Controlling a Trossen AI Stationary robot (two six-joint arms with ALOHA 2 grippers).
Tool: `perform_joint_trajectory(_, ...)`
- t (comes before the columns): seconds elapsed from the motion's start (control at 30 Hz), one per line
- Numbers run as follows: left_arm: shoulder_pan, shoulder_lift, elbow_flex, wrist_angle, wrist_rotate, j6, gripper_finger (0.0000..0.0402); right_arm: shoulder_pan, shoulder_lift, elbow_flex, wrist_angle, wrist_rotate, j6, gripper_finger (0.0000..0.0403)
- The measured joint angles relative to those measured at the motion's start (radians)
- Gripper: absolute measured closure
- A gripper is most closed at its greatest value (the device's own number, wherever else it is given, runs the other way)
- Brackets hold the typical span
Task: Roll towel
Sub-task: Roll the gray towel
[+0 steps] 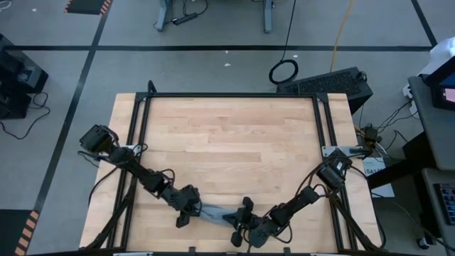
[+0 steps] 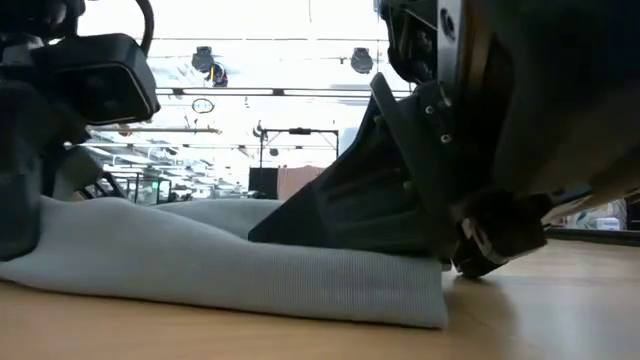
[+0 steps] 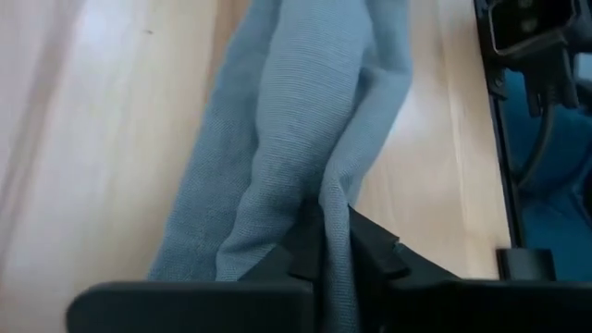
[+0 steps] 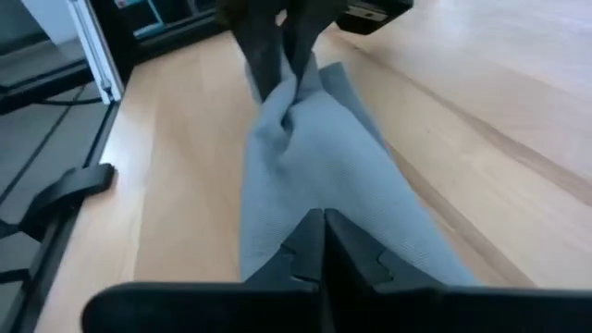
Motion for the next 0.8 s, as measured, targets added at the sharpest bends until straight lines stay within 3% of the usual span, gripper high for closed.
perform_joint_trajectory(0.23, -0.020, -0.026, -0.001, -0.012, 0.071, 0.036, 0.0295, 0.000, 0.001, -0.001, -0.036, -0.006, 0.013, 0.0402)
perform_joint_trajectory(0.37, -0.021, -0.109, -0.003, -0.021, 0.154, 0.064, 0.0247, 0.001, 0.002, -0.003, -0.027, -0.008, 0.000, 0.0402)
perform_joint_trajectory(0.47, -0.021, -0.187, -0.002, -0.036, 0.144, 0.122, 0.0219, 0.001, 0.004, -0.003, -0.009, -0.009, -0.019, 0.0403)
perform_joint_trajectory(0.6, -0.036, -0.270, -0.001, 0.009, 0.011, 0.216, 0.0201, -0.005, 0.004, -0.004, -0.008, -0.015, -0.020, 0.0403)
perform_joint_trajectory(0.8, -0.146, -0.194, 0.000, 0.125, -0.402, 0.320, 0.0199, -0.016, 0.003, -0.004, -0.005, -0.031, -0.017, 0.0403)
